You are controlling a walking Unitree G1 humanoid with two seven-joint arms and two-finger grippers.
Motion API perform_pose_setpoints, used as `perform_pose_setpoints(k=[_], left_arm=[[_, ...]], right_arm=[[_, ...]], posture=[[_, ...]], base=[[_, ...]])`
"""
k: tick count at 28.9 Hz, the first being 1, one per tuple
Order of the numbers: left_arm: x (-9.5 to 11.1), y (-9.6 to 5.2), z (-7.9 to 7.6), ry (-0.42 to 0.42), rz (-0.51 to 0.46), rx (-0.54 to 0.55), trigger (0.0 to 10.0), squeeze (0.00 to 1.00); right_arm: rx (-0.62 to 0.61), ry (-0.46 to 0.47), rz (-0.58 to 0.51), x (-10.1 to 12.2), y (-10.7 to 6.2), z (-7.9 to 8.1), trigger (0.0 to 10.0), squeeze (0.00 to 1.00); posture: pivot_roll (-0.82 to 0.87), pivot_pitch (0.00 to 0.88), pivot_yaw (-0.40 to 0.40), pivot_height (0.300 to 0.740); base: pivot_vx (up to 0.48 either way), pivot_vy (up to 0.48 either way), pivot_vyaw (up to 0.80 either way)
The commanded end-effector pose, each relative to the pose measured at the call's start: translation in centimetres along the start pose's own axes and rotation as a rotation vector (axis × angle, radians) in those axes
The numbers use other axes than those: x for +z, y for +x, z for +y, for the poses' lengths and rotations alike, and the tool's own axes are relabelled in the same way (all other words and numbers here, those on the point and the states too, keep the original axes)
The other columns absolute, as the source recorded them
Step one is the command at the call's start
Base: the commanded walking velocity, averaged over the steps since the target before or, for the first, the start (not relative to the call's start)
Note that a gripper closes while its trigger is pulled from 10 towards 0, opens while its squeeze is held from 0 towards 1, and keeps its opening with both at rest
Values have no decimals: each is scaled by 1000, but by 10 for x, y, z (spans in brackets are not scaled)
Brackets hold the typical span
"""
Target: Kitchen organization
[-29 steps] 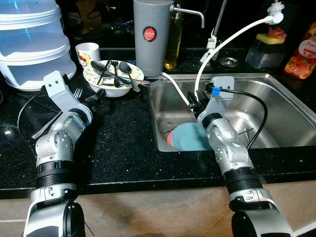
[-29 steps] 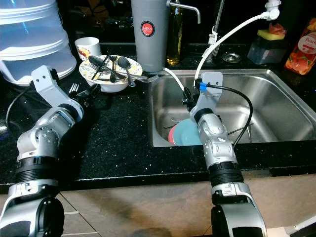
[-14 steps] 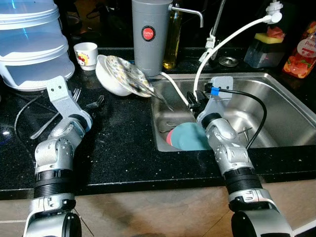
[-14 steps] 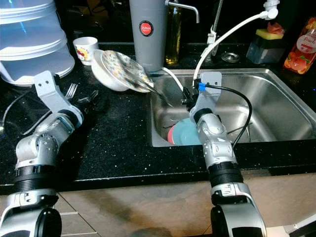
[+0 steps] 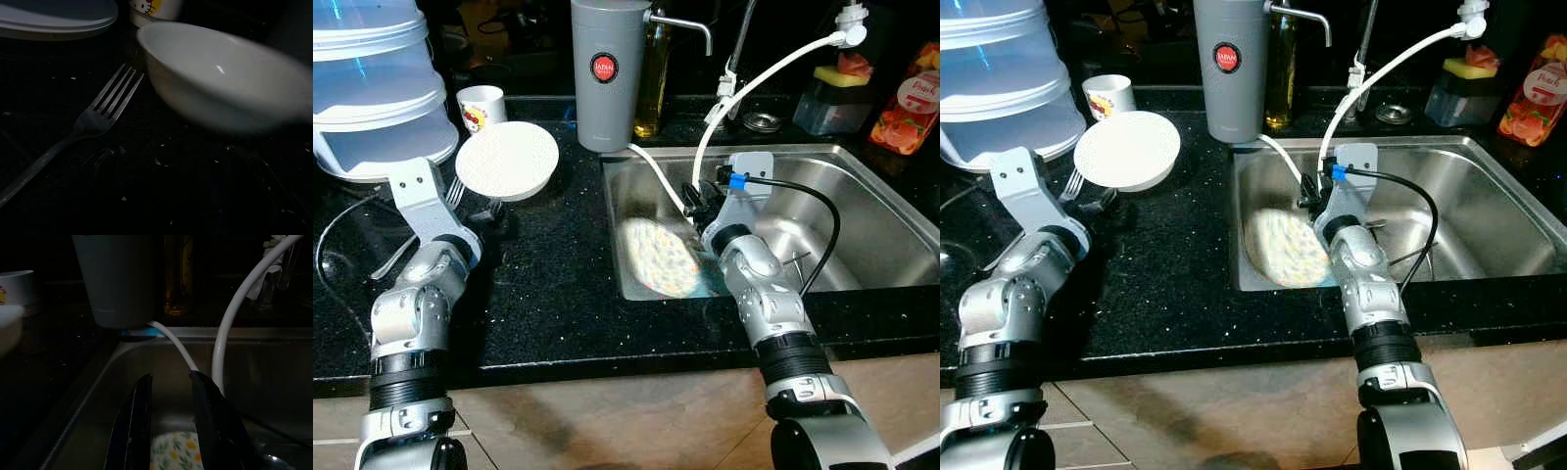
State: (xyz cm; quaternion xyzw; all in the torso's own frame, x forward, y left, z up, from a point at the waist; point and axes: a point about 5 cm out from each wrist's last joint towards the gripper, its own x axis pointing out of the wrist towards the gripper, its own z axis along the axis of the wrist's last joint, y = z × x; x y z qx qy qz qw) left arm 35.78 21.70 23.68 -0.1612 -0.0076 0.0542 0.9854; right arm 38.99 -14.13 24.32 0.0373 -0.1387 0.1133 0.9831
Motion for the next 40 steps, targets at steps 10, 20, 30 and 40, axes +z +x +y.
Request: perform_pose_setpoints(k=[10,20,30,40], left_arm=[[-10,-3,15,18,54,69,10000,506],[-6,-3,12,17,41,52,10000,514],[34,2,-24,296,-216,-122,10000,1000],[45,28,-40,755,-222,-208,10000,1000]], right_arm=[[5,3,4,-2,0,0,10000,0],[11,3,0,-1,1,1,10000,0],[12,8,-4,0,1,2,10000,0],[8,9,-1,0,0,1,10000,0]], posture=[[11,123,-10,740],[12,112,-13,740],[13,112,-13,740],[16,126,-15,740]], base=[[0,0,0],[0,0,0],[0,0,0],[0,0,0]])
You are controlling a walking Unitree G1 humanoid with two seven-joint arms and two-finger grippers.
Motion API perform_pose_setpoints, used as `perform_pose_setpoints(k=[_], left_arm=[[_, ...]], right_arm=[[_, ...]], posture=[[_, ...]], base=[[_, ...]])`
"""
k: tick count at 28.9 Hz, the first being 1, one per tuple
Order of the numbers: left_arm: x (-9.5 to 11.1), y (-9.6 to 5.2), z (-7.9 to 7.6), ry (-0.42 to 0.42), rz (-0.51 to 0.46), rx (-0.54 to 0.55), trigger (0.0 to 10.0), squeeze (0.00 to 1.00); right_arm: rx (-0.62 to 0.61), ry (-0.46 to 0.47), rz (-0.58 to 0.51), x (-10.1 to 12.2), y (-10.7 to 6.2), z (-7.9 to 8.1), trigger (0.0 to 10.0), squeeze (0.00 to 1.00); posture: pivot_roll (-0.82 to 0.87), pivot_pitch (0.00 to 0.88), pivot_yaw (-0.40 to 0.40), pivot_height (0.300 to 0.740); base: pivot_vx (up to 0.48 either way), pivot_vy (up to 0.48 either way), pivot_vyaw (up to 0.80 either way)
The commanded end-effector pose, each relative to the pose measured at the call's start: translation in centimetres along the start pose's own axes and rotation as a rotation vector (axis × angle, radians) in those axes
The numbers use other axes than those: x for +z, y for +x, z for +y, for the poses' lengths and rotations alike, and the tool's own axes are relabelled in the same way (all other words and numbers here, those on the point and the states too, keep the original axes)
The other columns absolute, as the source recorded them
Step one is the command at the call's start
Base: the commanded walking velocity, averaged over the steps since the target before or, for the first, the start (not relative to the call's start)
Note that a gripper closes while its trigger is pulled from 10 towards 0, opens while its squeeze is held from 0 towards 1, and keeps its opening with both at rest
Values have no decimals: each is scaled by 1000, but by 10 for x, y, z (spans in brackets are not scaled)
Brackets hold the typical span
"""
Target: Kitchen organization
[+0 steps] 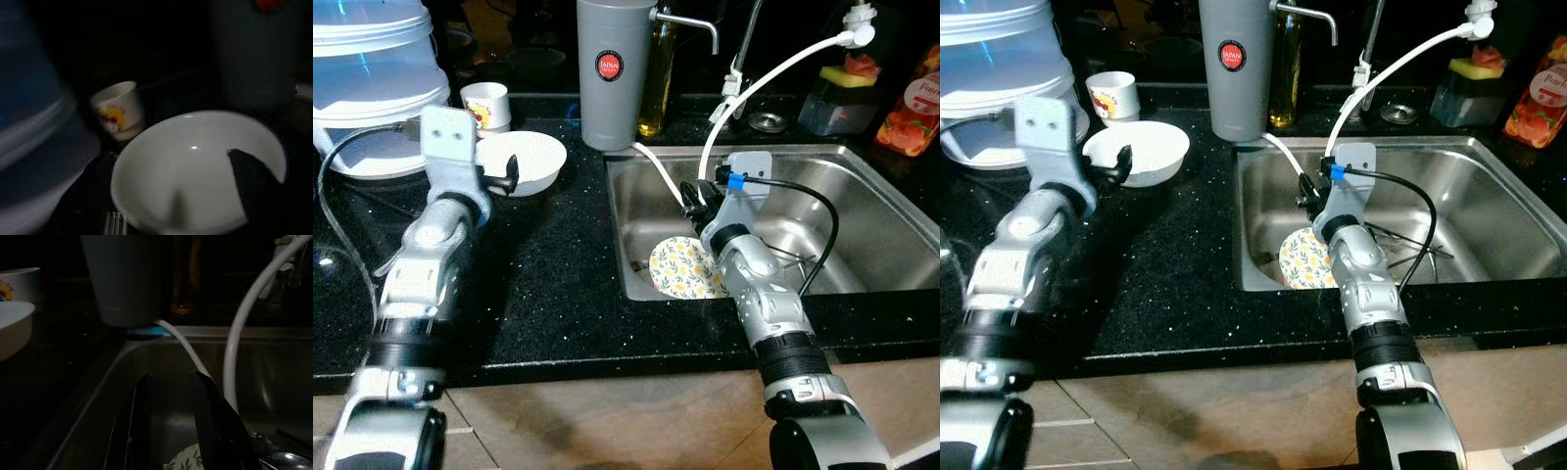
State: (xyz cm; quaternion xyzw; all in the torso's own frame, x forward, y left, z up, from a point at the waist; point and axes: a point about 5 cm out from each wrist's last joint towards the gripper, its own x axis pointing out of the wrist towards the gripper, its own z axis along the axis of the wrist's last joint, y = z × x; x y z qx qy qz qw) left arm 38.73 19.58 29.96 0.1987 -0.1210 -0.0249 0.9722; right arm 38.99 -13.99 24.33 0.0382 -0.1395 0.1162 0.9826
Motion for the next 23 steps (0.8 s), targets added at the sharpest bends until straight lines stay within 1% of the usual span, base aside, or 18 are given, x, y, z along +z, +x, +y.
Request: perform_pose_setpoints(k=[1,3,4,6,7,9,10,11,13,14,16,17,18,19,21,23], left_arm=[[-9,3,-1,117,35,-54,10000,0],[-9,9,3,222,49,-90,10000,0],[-6,13,5,253,47,-103,10000,0],[-1,18,8,261,48,-141,10000,0],[-1,18,8,261,48,-141,10000,0],[3,23,9,245,62,-189,10000,0],[6,25,7,197,68,-231,10000,0],[6,25,7,197,68,-231,10000,0],[9,28,4,147,86,-290,10000,0],[9,28,4,147,86,-290,10000,0],[12,30,4,129,100,-329,10000,0],[15,31,5,127,92,-337,10000,0],[15,31,5,127,92,-337,10000,0],[22,33,9,125,61,-310,10000,0],[45,37,19,31,-55,-232,10000,0],[45,37,19,31,-55,-232,10000,0]], right_arm=[[1,5,1,0,0,-1,10000,0],[1,3,2,0,0,-2,10000,0],[1,2,2,0,0,-2,10000,0],[-1,2,1,1,0,-3,10000,0],[-1,2,1,1,0,-3,10000,0],[-5,1,1,1,-1,-3,10000,0],[-7,0,0,1,-1,-4,10000,0],[-7,0,0,1,-1,-4,10000,0],[-9,-1,-1,2,-2,-5,10000,0],[-9,-1,-1,2,-2,-5,10000,0],[-9,-4,-1,2,-2,-6,10000,0],[-8,-5,-1,3,-1,-6,10000,0],[-8,-5,-1,3,-1,-6,10000,0],[-8,-6,-3,4,-1,-6,10000,0],[-6,-7,-5,5,0,-6,10000,0],[-6,-7,-5,5,0,-6,10000,0]], posture=[[16,126,-15,740],[15,132,-18,740],[16,134,-14,740],[16,137,-11,740],[16,137,-11,740],[15,138,-9,740],[7,141,-5,740],[7,141,-5,740],[6,143,-8,740],[6,143,-8,740],[6,143,-8,740],[2,143,-11,740],[2,143,-11,740],[4,143,-14,740],[4,143,-14,740],[4,143,-14,740]], base=[[0,0,0],[0,0,0],[0,0,0],[0,0,0],[0,0,0],[0,0,0],[0,0,0],[0,0,0],[0,0,0],[0,0,0],[0,0,0],[0,0,0],[0,0,0],[0,0,0],[0,0,0],[0,0,0]])
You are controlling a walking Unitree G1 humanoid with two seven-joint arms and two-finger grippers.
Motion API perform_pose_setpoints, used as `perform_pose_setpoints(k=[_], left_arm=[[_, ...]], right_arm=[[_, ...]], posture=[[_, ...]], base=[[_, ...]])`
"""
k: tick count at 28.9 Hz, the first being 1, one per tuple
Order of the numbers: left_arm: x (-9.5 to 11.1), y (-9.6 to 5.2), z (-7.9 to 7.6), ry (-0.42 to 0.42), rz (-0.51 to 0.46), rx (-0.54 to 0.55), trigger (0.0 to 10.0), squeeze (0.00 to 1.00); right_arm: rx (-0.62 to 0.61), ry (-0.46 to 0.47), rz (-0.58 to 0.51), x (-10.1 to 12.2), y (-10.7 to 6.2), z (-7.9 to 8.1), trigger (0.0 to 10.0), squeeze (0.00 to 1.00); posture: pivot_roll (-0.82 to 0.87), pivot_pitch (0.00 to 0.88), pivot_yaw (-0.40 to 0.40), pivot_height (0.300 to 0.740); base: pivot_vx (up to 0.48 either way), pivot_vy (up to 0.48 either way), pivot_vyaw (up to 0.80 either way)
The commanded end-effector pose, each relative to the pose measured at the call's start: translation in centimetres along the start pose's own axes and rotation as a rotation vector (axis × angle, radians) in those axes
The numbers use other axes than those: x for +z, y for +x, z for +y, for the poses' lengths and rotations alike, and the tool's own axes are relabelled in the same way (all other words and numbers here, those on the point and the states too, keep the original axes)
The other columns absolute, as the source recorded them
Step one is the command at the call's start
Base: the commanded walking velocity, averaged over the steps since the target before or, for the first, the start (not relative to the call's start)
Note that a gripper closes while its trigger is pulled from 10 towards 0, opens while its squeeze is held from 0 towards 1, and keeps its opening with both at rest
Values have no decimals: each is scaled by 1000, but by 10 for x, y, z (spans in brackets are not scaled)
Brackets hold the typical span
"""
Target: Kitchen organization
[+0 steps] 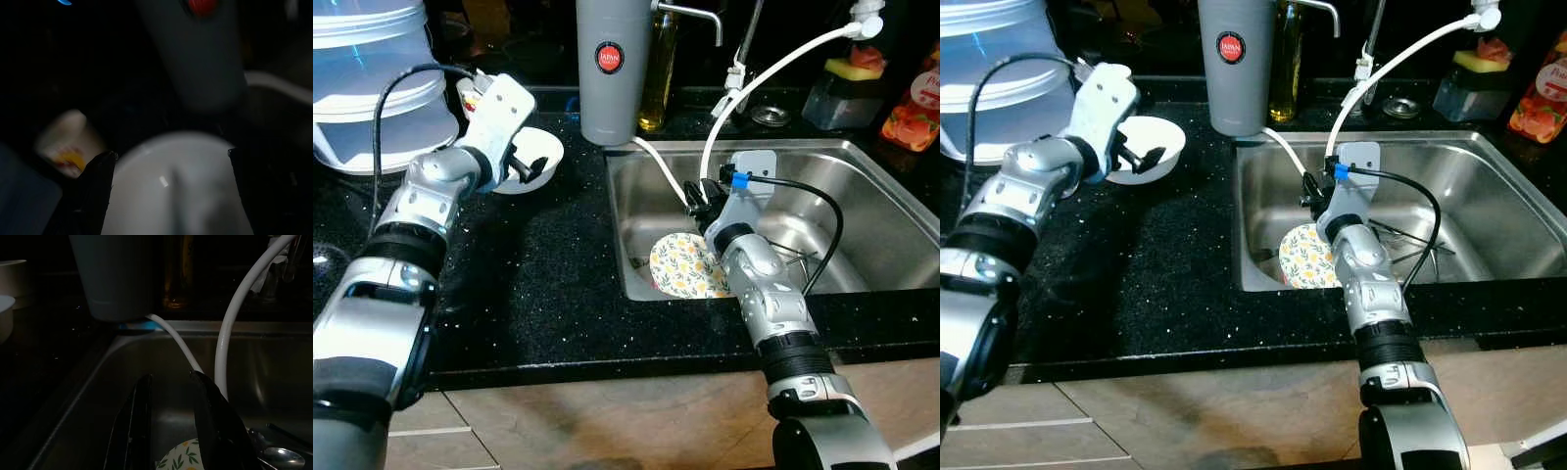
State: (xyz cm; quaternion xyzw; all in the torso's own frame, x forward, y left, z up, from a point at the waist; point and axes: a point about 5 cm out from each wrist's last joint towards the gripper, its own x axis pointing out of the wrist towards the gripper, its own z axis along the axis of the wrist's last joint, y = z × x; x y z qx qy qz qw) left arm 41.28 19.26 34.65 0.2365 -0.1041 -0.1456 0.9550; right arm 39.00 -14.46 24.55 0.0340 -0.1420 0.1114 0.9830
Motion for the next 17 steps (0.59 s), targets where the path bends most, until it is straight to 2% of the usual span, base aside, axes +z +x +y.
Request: perform_pose_setpoints(k=[1,3,4,5,7,12,14,15,16,17], left_arm=[[17,0,7,-77,-89,28,10000,0],[24,1,7,-123,-124,-18,10000,0],[22,2,2,-113,-107,-82,10000,0],[22,2,2,-113,-107,-82,10000,0],[8,1,-10,-51,-18,-228,10000,0],[-19,-3,-25,17,134,-397,10000,0],[-22,-4,-25,31,153,-402,10000,0],[-29,-5,-21,112,204,-351,10000,0],[-29,-5,-21,112,204,-351,10000,0],[-32,-5,-17,155,224,-309,10000,0]], right_arm=[[4,3,-1,3,1,-1,10000,0],[8,4,-3,3,2,0,10000,0],[9,4,-3,3,2,1,10000,0],[9,4,-3,3,2,1,10000,0],[11,4,-2,3,2,1,10000,0],[11,1,-3,3,1,0,10000,0],[11,1,-2,3,1,-1,10000,0],[12,0,-1,3,1,-1,10000,0],[12,0,-1,3,1,-1,10000,0],[13,-1,-1,3,1,0,10000,0]], posture=[[4,143,-14,740],[4,143,-14,740],[5,140,-18,740],[5,140,-18,740],[5,140,-18,740],[1,139,-16,740],[1,139,-16,740],[1,139,-16,740],[1,139,-16,740],[0,138,-18,740]], base=[[0,0,0],[0,0,0],[0,0,0],[0,0,0],[0,0,0],[0,0,0],[0,0,0],[0,0,0],[0,0,0],[0,0,0]])
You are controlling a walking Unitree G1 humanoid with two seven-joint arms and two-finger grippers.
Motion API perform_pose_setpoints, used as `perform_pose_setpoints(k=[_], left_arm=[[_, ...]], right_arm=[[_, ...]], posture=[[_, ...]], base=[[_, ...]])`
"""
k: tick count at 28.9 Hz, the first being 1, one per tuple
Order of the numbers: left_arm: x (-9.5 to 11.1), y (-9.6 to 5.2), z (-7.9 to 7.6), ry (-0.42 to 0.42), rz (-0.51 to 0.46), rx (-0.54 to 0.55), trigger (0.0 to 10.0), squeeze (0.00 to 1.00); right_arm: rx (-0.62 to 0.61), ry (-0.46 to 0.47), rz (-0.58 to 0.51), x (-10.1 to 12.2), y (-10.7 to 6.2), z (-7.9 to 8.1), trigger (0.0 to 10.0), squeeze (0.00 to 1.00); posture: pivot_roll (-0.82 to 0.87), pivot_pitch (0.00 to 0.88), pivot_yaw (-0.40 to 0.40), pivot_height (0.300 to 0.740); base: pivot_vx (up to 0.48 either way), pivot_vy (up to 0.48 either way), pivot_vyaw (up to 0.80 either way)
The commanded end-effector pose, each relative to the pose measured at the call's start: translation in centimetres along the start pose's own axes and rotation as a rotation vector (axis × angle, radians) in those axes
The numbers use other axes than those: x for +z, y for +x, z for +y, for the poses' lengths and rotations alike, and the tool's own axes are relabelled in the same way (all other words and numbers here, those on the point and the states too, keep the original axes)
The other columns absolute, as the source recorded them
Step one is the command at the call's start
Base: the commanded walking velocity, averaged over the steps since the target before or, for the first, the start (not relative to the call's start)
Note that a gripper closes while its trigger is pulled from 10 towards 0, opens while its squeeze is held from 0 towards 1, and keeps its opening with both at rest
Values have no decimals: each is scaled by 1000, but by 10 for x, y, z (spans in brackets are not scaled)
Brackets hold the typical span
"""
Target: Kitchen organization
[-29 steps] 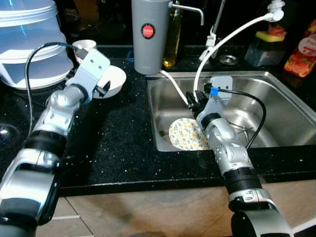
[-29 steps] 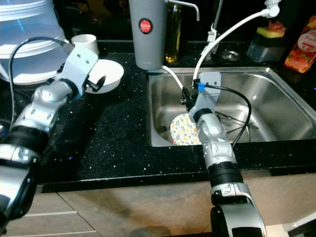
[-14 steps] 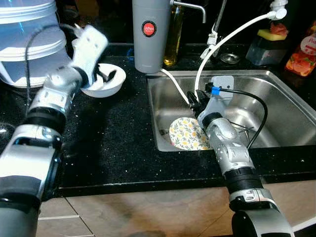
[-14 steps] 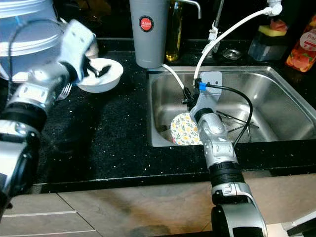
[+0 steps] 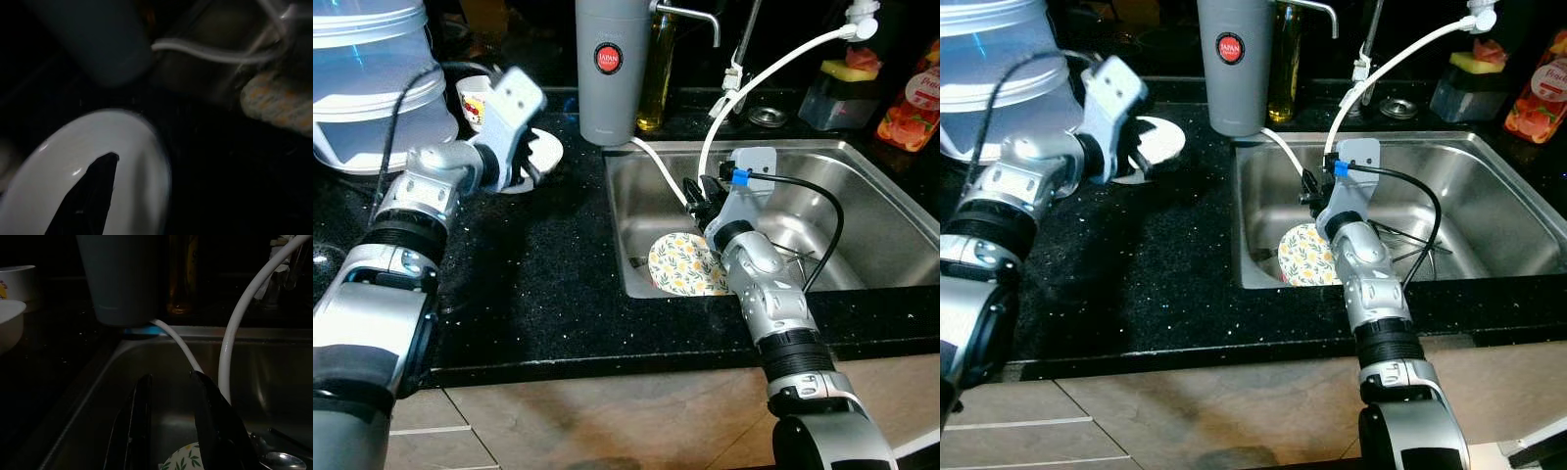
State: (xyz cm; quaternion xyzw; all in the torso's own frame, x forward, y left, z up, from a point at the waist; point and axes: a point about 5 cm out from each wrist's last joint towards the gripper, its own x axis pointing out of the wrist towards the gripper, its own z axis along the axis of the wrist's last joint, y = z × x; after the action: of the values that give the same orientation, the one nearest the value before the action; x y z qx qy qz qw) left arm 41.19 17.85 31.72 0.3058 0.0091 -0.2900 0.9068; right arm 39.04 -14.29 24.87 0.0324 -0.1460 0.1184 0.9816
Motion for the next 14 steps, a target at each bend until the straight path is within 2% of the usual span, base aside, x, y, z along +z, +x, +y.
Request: perform_pose_setpoints(k=[1,4,8,14], left_arm=[[-16,-7,8,66,93,82,10000,0],[-18,-9,12,86,105,129,10000,0],[-21,-10,13,102,130,129,10000,0],[-29,-10,10,106,164,118,10000,0]], right_arm=[[0,1,7,0,0,-2,10000,0],[11,3,12,0,1,0,10000,0],[85,40,27,-1,0,8,10000,0],[301,276,-62,13,-5,32,10000,0]], posture=[[0,138,-18,740],[0,138,-19,740],[1,138,-20,740],[0,138,-20,740]], base=[[0,0,0],[0,0,0],[0,0,0],[0,0,0]])
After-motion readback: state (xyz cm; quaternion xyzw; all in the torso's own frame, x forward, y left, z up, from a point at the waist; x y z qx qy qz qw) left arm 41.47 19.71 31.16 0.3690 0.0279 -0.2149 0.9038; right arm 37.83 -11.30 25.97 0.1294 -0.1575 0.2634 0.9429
